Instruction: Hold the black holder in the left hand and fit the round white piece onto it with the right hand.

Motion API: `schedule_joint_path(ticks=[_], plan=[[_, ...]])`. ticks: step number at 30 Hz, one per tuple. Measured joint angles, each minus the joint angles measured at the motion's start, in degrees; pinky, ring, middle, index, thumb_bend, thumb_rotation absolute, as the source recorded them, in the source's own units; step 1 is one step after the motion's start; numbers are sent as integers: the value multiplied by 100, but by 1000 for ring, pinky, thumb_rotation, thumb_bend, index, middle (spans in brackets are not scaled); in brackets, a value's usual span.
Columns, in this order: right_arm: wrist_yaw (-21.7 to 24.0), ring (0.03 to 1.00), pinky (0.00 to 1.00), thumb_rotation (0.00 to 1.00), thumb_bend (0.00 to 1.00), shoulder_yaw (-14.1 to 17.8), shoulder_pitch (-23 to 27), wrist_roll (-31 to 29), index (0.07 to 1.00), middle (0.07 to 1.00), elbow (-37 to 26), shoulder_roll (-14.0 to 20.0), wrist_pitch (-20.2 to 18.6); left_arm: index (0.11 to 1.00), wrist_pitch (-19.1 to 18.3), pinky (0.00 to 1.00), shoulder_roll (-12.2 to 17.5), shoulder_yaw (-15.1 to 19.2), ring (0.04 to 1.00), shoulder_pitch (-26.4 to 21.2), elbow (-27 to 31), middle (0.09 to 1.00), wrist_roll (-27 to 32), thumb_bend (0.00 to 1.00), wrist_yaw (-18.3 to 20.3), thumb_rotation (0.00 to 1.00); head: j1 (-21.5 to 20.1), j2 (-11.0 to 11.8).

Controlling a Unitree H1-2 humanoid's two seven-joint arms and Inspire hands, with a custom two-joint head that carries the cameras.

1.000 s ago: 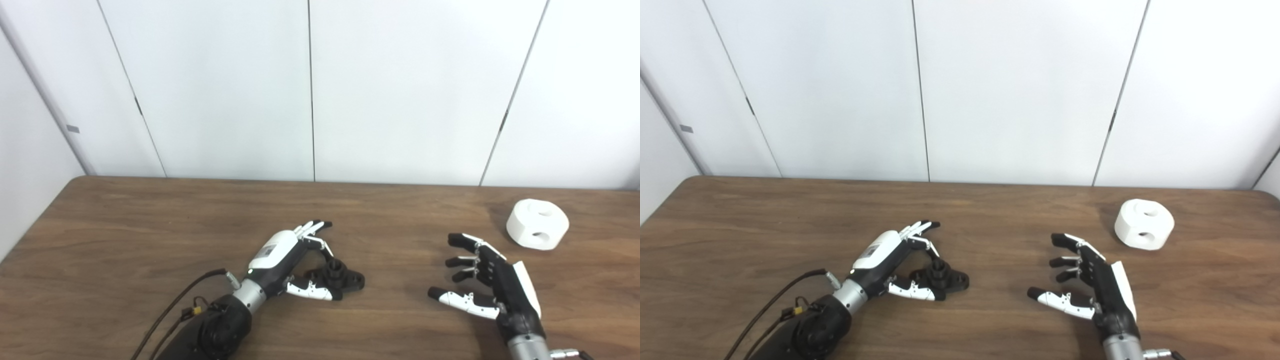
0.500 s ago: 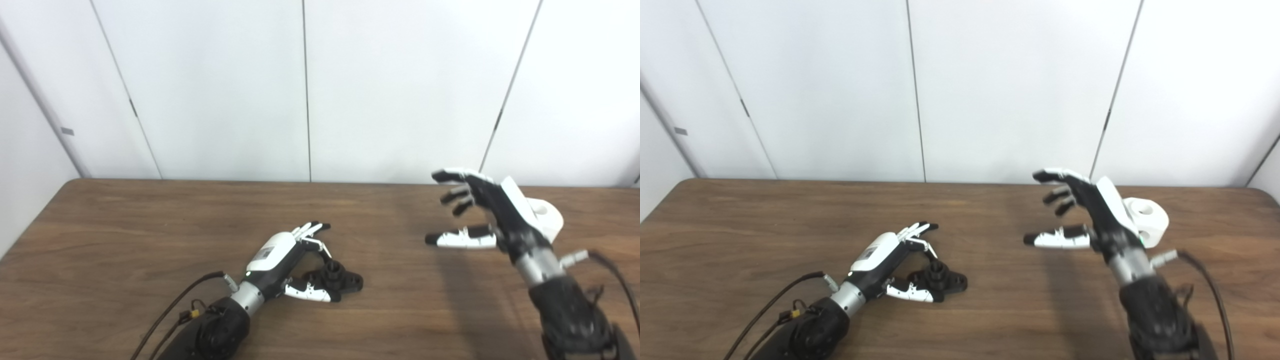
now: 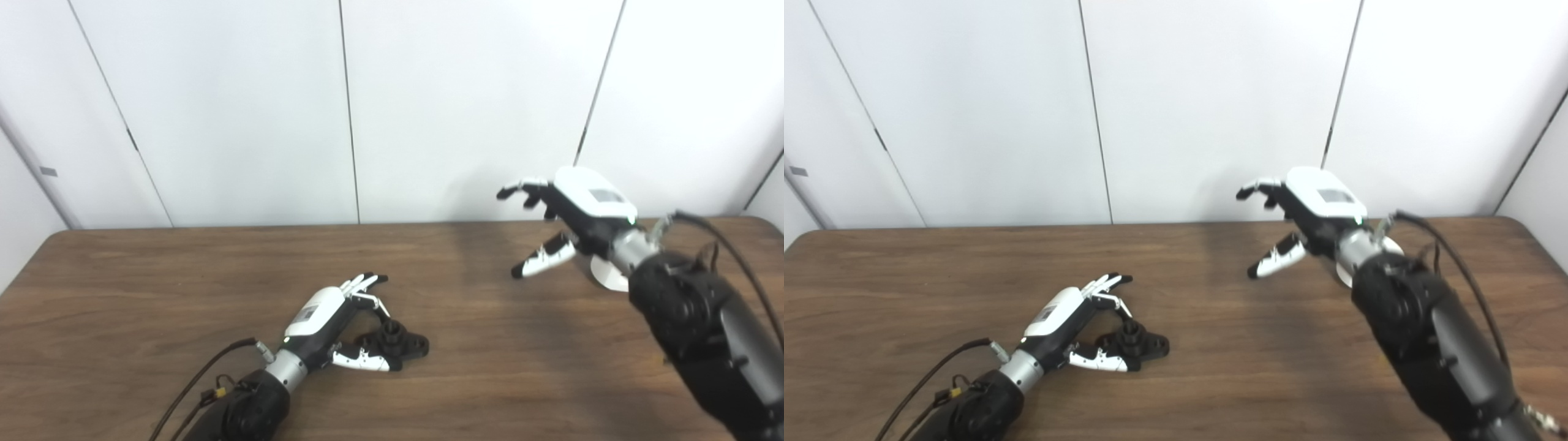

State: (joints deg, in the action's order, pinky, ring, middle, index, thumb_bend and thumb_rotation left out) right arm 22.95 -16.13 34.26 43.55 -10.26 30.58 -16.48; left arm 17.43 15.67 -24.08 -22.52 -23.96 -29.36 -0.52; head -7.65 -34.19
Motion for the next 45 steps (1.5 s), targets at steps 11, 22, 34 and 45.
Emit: schedule_joint_path(ticks=[11,22,34,45], plan=[[761,852,692,263,893,-427,439,999,788,897,641,478,220,483,166,1000,19,-16,1000,-71,-138,958,14,524,60,56,-325,18],[1568,930,840,294,944,-406,725,1400,836,955,972,675,139,484,202,1000,30,-14,1000,-74,-150,953,39,523,91,53,-650,35],[2726,1000,939,533,1000,-195,925,1277,924,1000,1229,955,3,484,326,1000,35,-11,1000,-94,-207,954,44,523,121,53,-545,26],[2923,1000,985,480,1000,-147,927,1099,942,1000,1264,1039,-19,483,340,1000,35,-11,1000,-97,-217,954,42,524,123,55,-422,70]])
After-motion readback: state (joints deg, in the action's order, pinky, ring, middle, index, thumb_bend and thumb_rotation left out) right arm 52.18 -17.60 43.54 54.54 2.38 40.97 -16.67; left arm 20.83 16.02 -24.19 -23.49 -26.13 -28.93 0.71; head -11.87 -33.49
